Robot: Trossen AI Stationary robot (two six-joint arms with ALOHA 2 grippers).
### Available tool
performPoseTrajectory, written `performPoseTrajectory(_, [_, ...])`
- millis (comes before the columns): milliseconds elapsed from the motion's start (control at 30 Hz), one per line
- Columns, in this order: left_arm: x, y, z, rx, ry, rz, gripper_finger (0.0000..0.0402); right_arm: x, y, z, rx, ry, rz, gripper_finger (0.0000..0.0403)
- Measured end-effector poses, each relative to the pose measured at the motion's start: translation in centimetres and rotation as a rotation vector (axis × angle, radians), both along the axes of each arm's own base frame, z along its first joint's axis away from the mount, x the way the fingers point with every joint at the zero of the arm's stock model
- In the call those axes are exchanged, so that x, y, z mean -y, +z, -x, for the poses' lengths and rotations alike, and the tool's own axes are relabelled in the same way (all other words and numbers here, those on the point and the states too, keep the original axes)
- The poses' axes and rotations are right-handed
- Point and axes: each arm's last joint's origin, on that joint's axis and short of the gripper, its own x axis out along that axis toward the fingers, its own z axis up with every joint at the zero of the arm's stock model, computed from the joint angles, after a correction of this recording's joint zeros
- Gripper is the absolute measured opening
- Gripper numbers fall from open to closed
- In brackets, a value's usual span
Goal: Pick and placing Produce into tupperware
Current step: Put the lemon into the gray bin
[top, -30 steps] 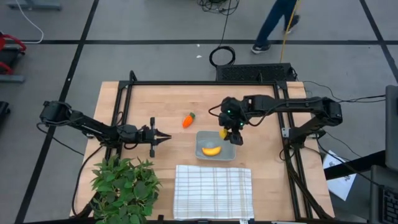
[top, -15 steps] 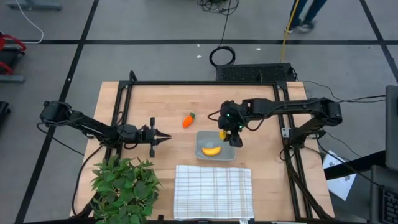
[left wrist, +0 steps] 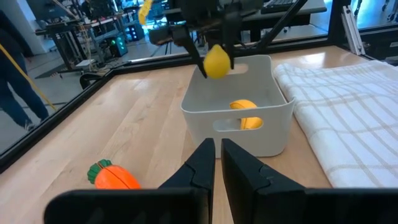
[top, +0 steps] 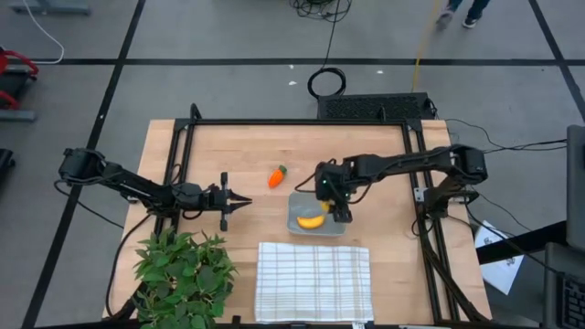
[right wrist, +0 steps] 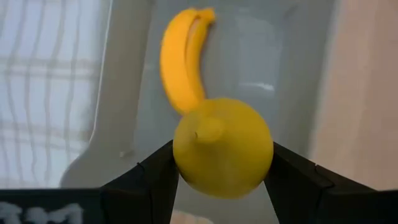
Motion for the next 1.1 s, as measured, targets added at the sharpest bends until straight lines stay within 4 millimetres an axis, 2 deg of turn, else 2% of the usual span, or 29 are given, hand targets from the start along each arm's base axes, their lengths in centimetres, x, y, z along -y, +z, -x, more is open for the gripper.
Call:
performPoseTrajectory(67, [0.0, 0.0, 0.0, -0.001, 0.0, 0.0, 0.0033, -0.2, -0.5, -0.2, -0.017, 0.014, 0.007, 0.0194])
performPoseTrajectory(200, [0.0, 0.0, 0.0, -0.001, 0.0, 0.0, 0.0033, -0.7, -1.3, -0.3, -0.054, 0.074, 0.135, 0.0194])
performPoseTrajectory(400, [0.0, 0.0, 0.0, -0.002, -0.001, -0.006, 0.0033, -1.8, -1.3, -0.5, -0.028, 0.183, 0.276, 0.0194])
performPoseTrajectory(667, [0.0, 0.0, 0.0, -0.003, -0.001, -0.008, 0.0033, -2.6, -1.2, -0.9, 0.025, 0.244, 0.287, 0.0194])
performPoseTrajectory(1100, [0.0, -0.1, 0.0, -0.01, -0.001, -0.009, 0.0033, -3.4, -1.5, -1.1, 0.027, 0.242, 0.249, 0.0194])
